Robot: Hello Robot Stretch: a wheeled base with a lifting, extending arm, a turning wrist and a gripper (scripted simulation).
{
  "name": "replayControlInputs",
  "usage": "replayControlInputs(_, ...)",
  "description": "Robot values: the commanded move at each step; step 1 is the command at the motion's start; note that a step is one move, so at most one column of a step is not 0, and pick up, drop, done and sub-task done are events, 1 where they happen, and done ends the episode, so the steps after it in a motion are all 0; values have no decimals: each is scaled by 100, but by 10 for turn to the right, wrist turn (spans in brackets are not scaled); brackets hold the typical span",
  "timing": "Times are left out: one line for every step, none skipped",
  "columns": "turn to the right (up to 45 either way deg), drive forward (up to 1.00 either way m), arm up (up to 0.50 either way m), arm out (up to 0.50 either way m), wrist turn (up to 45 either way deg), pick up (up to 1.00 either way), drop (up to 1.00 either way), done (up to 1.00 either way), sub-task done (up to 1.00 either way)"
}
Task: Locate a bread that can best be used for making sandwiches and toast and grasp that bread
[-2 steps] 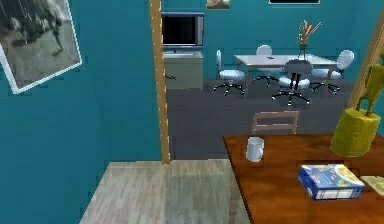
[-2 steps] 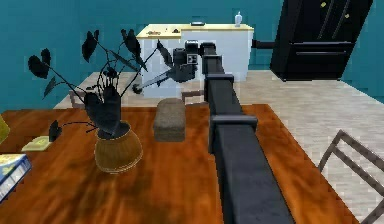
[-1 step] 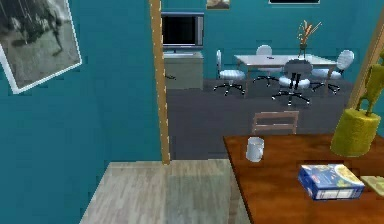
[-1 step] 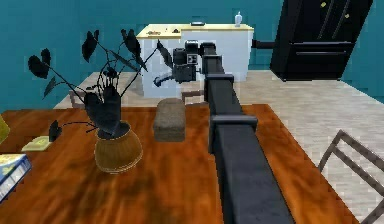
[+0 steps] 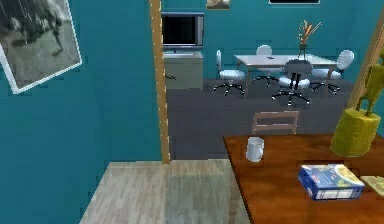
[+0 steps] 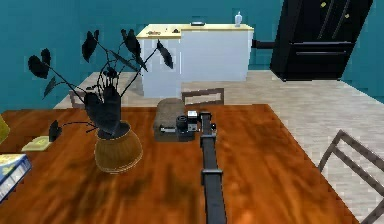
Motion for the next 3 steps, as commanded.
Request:
replayControlInputs(0,0,0,0,0,100,0,0,0)
replayControlInputs(0,0,10,0,0,0,0,0,0)
replayControlInputs(0,0,0,0,0,0,0,100,0)
